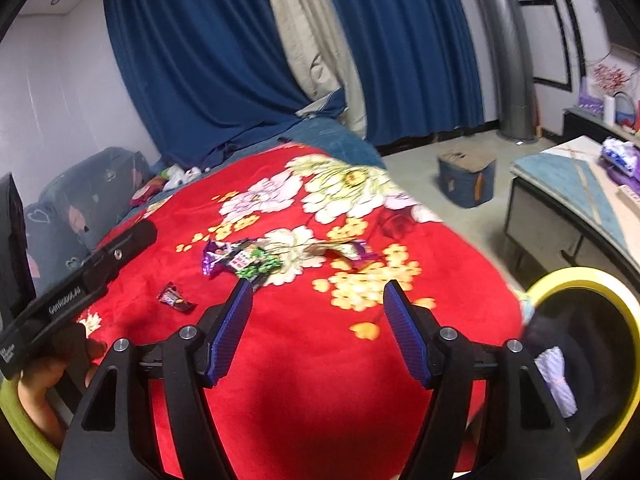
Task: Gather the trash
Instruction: 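Move both open tools back over the bed toward the remaining wrappers, then grasp the dark Energy bar with the left tool while the right tool grasps the green snack packet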
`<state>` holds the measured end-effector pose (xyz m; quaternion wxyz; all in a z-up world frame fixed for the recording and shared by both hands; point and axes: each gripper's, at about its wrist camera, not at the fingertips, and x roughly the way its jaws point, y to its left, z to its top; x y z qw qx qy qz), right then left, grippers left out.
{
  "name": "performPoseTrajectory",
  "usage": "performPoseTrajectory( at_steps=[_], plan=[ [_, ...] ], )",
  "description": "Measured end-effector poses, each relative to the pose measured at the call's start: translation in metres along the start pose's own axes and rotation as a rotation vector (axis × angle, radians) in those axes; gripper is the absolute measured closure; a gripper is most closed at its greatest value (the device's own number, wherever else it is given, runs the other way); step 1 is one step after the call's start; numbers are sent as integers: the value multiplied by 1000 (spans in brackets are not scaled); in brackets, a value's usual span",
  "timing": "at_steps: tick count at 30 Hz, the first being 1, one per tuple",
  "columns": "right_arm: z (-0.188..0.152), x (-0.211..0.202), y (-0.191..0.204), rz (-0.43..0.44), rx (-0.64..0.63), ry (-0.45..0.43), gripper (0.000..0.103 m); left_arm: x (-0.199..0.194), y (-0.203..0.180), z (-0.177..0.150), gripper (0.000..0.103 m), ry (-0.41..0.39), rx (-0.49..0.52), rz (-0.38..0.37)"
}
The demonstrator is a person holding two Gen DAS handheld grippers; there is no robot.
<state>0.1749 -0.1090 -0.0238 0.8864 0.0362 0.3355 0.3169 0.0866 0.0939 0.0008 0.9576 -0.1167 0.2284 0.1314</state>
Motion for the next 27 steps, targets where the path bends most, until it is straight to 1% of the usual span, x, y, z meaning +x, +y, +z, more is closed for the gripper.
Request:
performPoseTrajectory(
  at_steps=[4,8,16,17,19,24,27],
  plan=[
    [4,18,6,18,-5,32,38,6,33,-5,11,52,-69,52],
    [8,39,15,41,-16,69,38,14,58,-12,11,106,-138,80],
    [14,86,31,78,-13,149,38,37,83,-30,11,222,-238,74],
    [14,91,33,80,-11,159,41,39,86,-32,11,233,-252,70],
    [14,103,37,85,-5,177,42,43,90,-35,12,247,-273,65],
    [16,128,40,79,22,210,45,51,94,-41,17,280,-305,46],
    [17,140,39,78,47,228,46,55,95,-44,19,291,-318,37]
  ],
)
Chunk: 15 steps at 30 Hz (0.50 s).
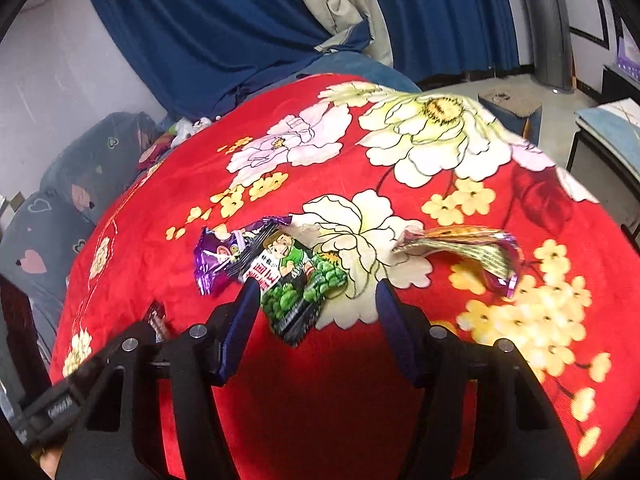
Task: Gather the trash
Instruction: 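Grasp the dark Energy bar with the left tool while the right tool grasps the green snack packet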
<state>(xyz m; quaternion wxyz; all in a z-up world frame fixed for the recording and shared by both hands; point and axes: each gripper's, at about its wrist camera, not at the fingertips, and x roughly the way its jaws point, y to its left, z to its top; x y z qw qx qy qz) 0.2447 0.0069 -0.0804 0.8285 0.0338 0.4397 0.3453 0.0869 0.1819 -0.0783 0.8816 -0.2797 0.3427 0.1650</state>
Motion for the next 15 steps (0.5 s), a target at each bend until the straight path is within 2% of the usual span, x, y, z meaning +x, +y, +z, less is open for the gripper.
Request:
performPoseTrajectory(
  at_steps=[4,7,9,12,15],
  plan=[
    [0,12,0,-1,9,22,49,4,2,0,21,10,-8,-10],
    [0,17,0,-11,7,22,55,5,2,0,25,11,-10,-8],
    [-1,17,-1,-11,8,24,68,5,2,0,29,11,-9,-3],
    [-4,16,-2,0,12,27,75,5,2,0,40,11,-13,6],
    [-6,14,-8,11,39,19,82,5,6,0,59,13,-28,12]
  ],
)
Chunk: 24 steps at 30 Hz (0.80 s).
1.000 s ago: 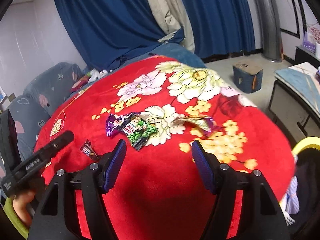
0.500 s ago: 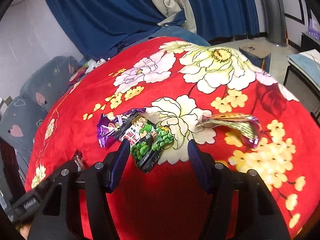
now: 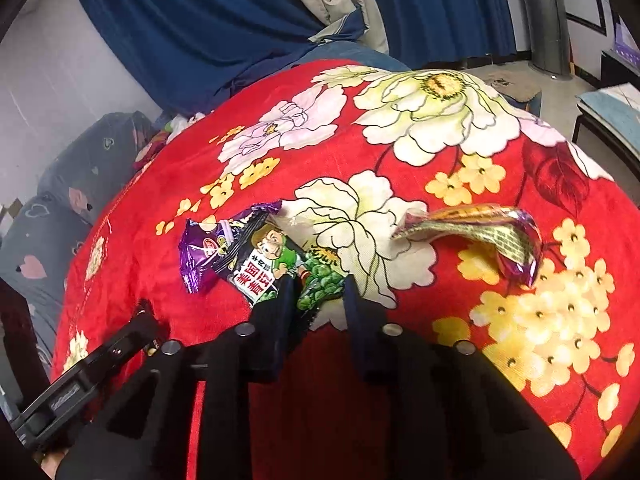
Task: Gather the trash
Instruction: 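Grasp the dark Energy bar with the left tool while the right tool grasps the green snack packet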
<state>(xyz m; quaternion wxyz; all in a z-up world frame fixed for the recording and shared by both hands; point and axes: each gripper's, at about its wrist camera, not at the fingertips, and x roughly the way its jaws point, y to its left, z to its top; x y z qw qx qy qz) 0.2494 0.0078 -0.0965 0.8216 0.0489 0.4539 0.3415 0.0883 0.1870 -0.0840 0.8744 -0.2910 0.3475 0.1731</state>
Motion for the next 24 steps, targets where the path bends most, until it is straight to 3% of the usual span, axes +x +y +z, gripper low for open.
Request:
performPoseTrajectory(
  at_steps=[5,8,24],
  plan=[
    [-5,-9,-1,6,10,-16,88,1,3,1,79,3,-9,-18],
    [-9,-16,-1,18,15,-31,89,0,4,1,83,2,-10,-31],
    [-38,-67,12,50,-51,-99,100,-14,-1,3,91,-55,0,-72]
  ],
)
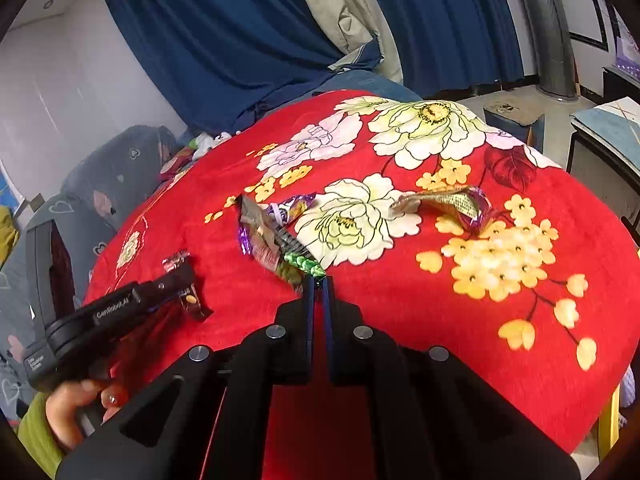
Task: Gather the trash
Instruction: 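Carry the Energy bar and green packet over the yellow bin and open both tools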
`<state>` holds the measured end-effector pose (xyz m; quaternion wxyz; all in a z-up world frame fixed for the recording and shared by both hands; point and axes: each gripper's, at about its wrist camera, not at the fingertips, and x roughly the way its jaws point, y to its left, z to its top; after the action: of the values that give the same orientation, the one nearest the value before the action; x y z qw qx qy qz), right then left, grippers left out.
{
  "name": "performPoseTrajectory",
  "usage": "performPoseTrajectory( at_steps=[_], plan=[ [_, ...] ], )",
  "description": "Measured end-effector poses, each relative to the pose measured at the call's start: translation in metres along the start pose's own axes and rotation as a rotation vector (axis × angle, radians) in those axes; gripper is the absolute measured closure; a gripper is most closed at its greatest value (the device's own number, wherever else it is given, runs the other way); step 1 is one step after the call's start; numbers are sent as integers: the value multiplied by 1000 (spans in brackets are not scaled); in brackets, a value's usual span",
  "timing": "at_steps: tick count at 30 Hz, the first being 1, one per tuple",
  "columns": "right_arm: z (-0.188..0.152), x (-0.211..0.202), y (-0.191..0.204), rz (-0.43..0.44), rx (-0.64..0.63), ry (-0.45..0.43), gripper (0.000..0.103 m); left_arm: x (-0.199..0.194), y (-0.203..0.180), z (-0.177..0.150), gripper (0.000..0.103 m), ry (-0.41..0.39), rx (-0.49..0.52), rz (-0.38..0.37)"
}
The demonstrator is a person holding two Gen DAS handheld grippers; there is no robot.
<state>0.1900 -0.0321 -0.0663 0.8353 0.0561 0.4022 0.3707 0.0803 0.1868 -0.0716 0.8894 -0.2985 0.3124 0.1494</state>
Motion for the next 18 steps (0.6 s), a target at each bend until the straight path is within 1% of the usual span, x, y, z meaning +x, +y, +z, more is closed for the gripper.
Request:
performPoseTrajectory(
  at_steps=[2,6,10,13,18],
  plan=[
    [1,-3,0,-7,-6,-8,101,-5,-2,0,91,-12,2,-1],
    [3,-13,-2,-8,-10,-35,101,-20,-13,4,91,-67,34,2],
    [5,-20,-7,-17,-2,-53,101,-34,-24,7,91,-106,59,-6],
    [7,-27,-9,-18,4,-69,101,-42,-29,9,91,-140,72,1],
    [8,-40,-12,-15,3,-92,101,-49,-26,9,92,-143,60,7]
  ],
)
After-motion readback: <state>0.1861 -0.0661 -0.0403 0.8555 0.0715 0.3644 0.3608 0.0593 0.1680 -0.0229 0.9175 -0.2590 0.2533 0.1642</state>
